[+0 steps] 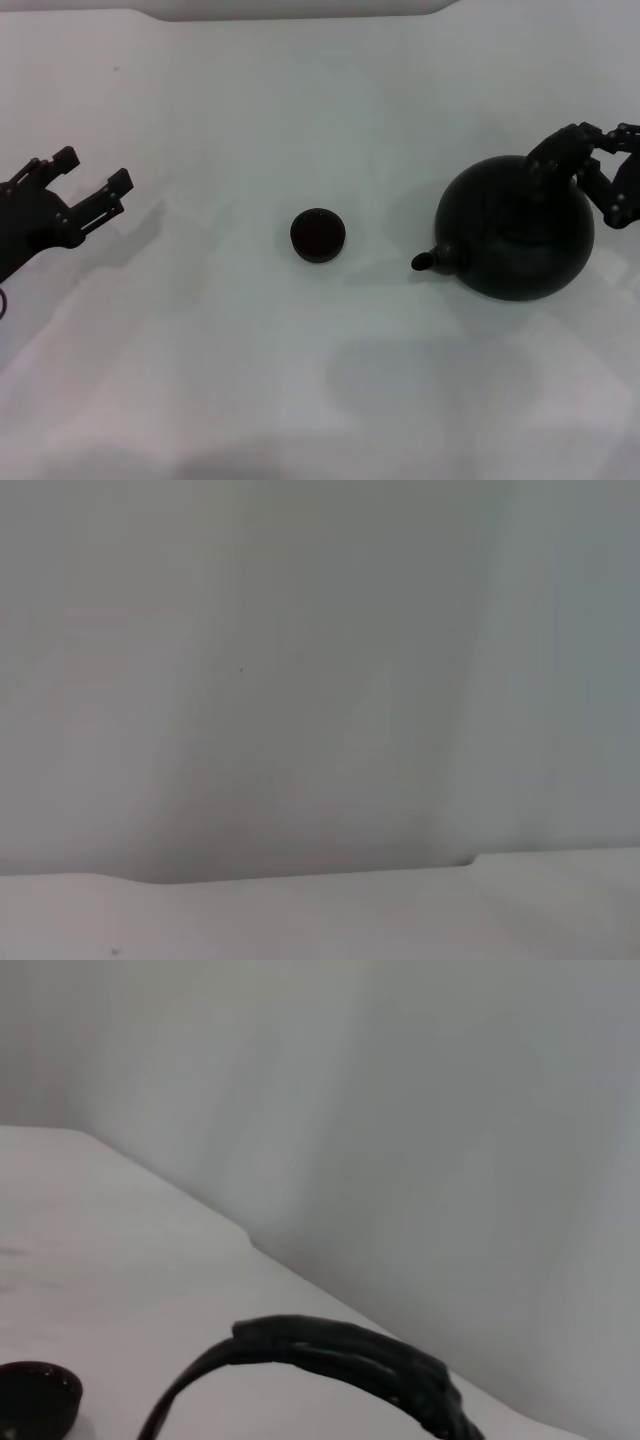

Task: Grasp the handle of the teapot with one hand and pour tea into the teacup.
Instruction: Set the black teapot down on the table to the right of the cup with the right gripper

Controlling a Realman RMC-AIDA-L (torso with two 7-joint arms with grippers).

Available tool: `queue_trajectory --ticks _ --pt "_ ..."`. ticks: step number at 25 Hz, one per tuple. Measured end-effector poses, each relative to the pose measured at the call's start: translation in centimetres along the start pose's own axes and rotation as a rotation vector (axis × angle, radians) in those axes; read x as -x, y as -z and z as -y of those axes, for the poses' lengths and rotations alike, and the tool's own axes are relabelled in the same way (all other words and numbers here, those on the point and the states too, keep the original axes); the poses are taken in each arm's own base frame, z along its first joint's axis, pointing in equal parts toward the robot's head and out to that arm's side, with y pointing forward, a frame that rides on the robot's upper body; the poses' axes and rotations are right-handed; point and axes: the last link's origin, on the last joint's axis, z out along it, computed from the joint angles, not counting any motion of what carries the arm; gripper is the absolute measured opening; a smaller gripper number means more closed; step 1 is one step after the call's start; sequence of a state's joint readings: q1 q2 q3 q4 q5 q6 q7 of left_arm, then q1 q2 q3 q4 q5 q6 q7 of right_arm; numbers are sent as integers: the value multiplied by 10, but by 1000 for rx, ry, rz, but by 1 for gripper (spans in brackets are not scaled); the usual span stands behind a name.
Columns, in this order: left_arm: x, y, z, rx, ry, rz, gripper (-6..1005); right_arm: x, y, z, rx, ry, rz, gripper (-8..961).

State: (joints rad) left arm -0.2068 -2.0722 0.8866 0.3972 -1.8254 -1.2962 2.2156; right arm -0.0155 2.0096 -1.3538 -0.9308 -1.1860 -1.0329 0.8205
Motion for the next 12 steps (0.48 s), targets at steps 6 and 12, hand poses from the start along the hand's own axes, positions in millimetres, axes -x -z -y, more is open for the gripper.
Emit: queue_trajectory --ticks 6,12 --pt "0 0 0 -1 -1 -1 848 0 6 1 -2 -44 33 300" --pt "-1 1 1 -8 1 -7 848 -1 15 2 2 -111 73 413"
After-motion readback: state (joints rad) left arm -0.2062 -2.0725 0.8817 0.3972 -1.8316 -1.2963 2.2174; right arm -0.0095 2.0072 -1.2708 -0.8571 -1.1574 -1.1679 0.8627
